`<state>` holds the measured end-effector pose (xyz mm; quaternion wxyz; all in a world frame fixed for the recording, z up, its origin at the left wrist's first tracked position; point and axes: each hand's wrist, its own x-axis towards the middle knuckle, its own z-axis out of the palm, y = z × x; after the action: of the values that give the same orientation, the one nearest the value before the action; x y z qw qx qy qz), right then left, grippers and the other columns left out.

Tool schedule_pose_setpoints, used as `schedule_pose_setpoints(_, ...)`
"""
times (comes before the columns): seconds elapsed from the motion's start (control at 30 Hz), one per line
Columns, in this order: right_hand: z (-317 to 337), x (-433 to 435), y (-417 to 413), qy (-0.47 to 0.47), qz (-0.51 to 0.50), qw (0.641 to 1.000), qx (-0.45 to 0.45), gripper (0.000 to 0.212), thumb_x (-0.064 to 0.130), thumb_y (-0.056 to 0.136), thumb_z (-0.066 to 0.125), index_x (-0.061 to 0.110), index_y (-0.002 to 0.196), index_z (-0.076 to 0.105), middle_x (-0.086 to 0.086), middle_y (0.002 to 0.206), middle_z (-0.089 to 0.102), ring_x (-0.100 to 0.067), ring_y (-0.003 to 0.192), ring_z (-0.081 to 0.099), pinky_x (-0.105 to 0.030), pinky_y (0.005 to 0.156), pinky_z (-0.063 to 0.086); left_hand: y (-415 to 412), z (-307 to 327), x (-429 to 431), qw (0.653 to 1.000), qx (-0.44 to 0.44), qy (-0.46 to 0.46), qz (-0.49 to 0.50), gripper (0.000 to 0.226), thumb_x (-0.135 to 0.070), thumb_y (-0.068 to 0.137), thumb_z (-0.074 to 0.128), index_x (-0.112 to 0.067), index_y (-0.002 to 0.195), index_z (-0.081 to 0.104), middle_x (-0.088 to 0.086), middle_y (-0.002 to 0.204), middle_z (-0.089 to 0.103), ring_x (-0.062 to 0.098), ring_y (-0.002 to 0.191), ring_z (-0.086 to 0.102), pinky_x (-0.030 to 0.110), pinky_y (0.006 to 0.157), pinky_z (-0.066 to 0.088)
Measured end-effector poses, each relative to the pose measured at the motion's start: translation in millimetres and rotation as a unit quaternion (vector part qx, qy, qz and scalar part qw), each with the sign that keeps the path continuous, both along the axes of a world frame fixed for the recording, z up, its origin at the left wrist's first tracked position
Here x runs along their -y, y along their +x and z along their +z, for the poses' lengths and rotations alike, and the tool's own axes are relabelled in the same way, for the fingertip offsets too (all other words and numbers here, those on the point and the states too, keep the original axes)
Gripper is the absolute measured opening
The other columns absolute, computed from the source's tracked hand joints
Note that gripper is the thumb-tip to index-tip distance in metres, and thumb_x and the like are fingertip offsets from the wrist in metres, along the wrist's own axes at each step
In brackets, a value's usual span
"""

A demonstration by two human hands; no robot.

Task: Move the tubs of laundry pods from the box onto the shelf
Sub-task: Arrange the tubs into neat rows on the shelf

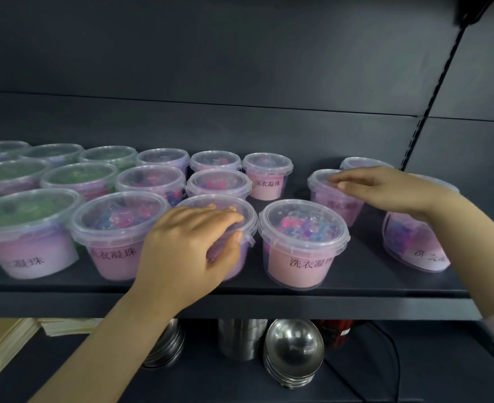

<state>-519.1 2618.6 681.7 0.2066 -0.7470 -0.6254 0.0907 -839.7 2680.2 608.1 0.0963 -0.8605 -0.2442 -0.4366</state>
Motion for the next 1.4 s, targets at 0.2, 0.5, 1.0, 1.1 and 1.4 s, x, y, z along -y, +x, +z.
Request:
schedule_pose_setpoints(0.2, 2, -23, -33, -0.027, 0.09, 0.991, -0.097, 0.029, 0.041, 0.094, 0.056, 0.035, 0.119, 0.067, 0.025, 0.124, 0.063, 0.009, 0.12, 0.051, -0.023, 0.112, 0.033, -3, 3, 2, 1.0, -0.018, -0.014, 0.003, 0.031, -0.034, 0.092, 0.05, -0.018, 0.104, 0.075, -0.007, 0.1, 0.074, 0.015, 0.102, 0.068, 0.028, 0.091, 0.044)
schedule_pose_setpoints(0.5, 3, -37, -64, -0.035, 0.134, 0.983, -0.118, 0.064, 0.079, 0.066, 0.046, 0.042, 0.113, 0.07, 0.03, 0.12, 0.063, 0.012, 0.115, 0.053, -0.02, 0.101, 0.039, -3, 3, 3, 1.0, -0.012, -0.016, 0.007, 0.03, -0.033, 0.091, 0.052, -0.019, 0.104, 0.075, -0.008, 0.102, 0.074, 0.015, 0.103, 0.068, 0.028, 0.091, 0.045)
schedule_pose_setpoints(1.0, -5, -29, -47, -0.006, 0.068, 0.995, -0.075, 0.057, 0.077, 0.078, 0.031, 0.045, 0.107, 0.068, 0.022, 0.125, 0.062, -0.002, 0.121, 0.053, -0.026, 0.105, 0.035, -2, 2, 2, 1.0, 0.001, -0.015, 0.003, 0.032, -0.033, 0.091, 0.05, -0.019, 0.104, 0.075, -0.007, 0.102, 0.074, 0.016, 0.103, 0.068, 0.025, 0.092, 0.042)
schedule_pose_setpoints(1.1, -3, -11, -55, 0.025, 0.081, 0.995, -0.054, 0.06, 0.071, 0.077, 0.039, 0.041, 0.122, 0.063, 0.026, 0.129, 0.059, 0.005, 0.123, 0.051, -0.027, 0.111, 0.035, -3, 3, 3, 1.0, -0.008, -0.027, 0.003, 0.032, -0.034, 0.092, 0.049, -0.019, 0.104, 0.075, -0.007, 0.101, 0.074, 0.016, 0.102, 0.068, 0.027, 0.091, 0.043)
schedule_pose_setpoints(1.4, -28, 79, -93, 0.14, 0.102, 0.985, -0.003, 0.039, 0.052, 0.08, 0.06, 0.038, 0.115, 0.068, 0.026, 0.124, 0.061, 0.01, 0.123, 0.048, -0.007, 0.105, 0.031, -6, 3, 2, 0.999, -0.008, -0.033, -0.004, 0.028, -0.033, 0.091, 0.053, -0.019, 0.102, 0.075, -0.007, 0.1, 0.075, 0.018, 0.097, 0.069, 0.029, 0.092, 0.042)
